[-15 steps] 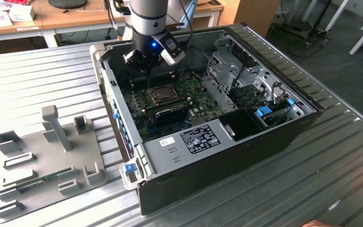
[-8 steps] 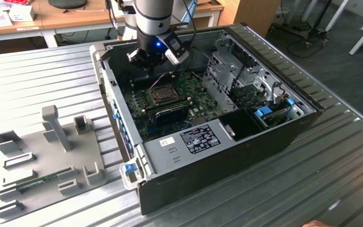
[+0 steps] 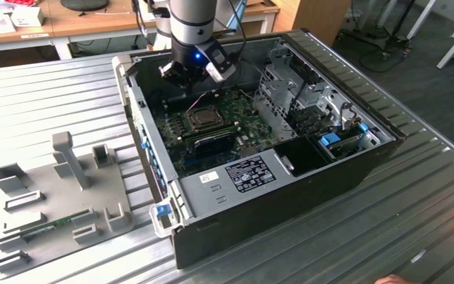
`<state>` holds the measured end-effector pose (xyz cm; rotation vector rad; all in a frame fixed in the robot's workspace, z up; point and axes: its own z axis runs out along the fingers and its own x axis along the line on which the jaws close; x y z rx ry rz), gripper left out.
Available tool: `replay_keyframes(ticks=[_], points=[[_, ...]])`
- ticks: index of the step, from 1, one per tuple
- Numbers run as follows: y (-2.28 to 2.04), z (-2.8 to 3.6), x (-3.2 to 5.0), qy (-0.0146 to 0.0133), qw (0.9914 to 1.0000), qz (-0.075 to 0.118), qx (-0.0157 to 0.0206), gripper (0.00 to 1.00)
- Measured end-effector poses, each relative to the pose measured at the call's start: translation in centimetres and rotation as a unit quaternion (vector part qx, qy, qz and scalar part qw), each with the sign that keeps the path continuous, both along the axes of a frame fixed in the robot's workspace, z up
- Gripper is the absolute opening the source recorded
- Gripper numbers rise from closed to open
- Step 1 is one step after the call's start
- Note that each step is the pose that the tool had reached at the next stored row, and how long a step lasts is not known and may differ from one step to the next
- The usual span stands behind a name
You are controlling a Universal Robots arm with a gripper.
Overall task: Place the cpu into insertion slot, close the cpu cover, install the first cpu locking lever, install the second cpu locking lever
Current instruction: 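Install the first cpu locking lever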
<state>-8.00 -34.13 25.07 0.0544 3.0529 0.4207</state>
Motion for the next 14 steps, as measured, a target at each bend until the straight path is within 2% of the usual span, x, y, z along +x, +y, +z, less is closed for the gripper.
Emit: replay_keyframes(ticks=[3, 7, 10, 14], points=[[0.00, -0.27, 0.00, 0.0000, 0.99983, -0.018, 0.0005, 0.11], [0.00, -0.62, 0.00, 0.0001, 0.99912, -0.042, 0.0014, 0.11], [0.00, -0.96, 0.00, 0.0001, 0.99820, -0.060, 0.0031, 0.11], [0.00, -1.41, 0.00, 0.0002, 0.99635, -0.085, 0.0059, 0.11]])
